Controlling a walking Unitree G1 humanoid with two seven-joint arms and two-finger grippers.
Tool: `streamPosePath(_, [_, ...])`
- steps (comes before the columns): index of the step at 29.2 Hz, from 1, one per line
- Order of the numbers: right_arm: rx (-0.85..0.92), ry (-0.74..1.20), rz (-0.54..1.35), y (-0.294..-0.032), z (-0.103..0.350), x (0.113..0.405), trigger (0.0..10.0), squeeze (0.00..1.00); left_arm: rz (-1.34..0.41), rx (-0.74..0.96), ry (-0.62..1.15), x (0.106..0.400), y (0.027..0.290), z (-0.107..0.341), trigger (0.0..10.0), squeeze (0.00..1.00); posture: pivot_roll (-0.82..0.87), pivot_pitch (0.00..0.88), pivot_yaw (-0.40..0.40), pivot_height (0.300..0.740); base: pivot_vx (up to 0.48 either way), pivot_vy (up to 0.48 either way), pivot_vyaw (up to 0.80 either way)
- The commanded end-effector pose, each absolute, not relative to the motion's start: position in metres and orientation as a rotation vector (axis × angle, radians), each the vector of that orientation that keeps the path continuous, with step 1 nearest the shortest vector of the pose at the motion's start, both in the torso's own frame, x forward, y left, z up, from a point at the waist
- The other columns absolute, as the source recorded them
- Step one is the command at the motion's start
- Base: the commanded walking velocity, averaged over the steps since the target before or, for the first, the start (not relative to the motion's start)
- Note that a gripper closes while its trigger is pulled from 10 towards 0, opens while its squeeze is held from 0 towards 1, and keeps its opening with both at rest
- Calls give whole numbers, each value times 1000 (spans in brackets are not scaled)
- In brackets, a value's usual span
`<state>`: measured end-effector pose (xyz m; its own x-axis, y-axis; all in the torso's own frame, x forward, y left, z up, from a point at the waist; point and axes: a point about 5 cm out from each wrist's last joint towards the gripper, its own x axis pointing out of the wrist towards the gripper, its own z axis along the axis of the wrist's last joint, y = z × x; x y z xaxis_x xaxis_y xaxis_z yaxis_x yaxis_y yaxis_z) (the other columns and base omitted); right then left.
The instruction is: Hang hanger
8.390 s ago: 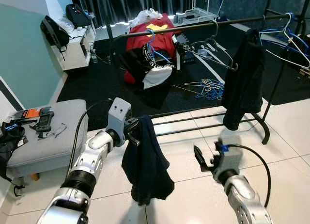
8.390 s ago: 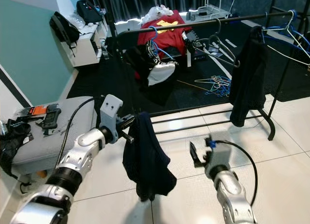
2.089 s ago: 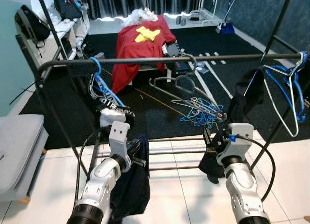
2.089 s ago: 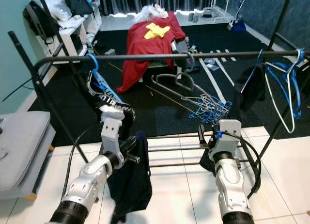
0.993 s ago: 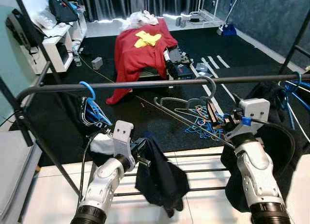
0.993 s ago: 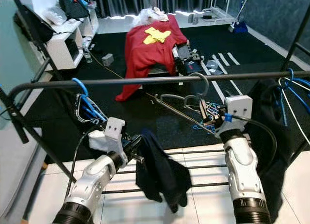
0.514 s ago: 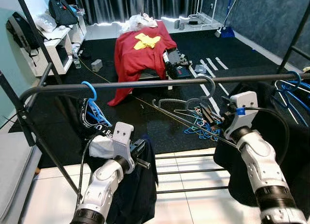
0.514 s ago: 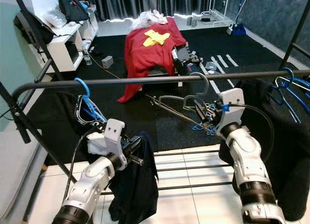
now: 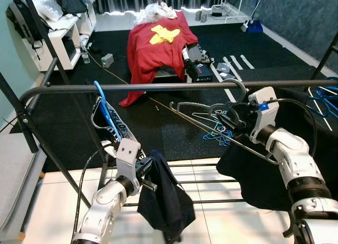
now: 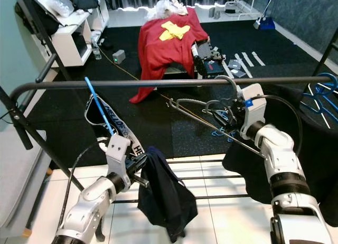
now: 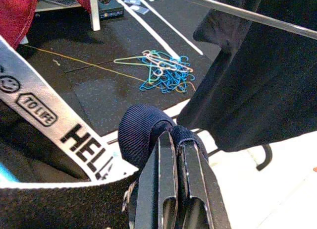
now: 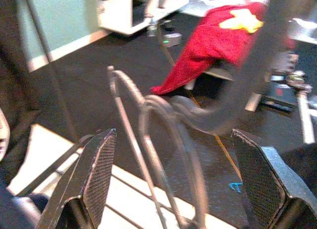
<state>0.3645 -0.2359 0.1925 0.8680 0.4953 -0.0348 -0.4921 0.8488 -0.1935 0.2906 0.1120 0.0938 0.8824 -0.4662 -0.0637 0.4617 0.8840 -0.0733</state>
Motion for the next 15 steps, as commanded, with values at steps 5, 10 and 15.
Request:
streamPosePath(5, [-165,-9,675,-230,198,367,1882,0,-484,-29,78,285,116,96,10000,0,-26,124,2,740,0,0,0])
streamPosePath(10, [-181,1,693,-231,199,368,0,0,-483,-26,83,286,116,97,10000,0,-26,124,8,740,0,0,0])
streamPosePath(15, [-229,27,705,-236,204,369,0,0,-495,-18,87,287,115,99,10000,0,-33,121,21,740,0,0,0])
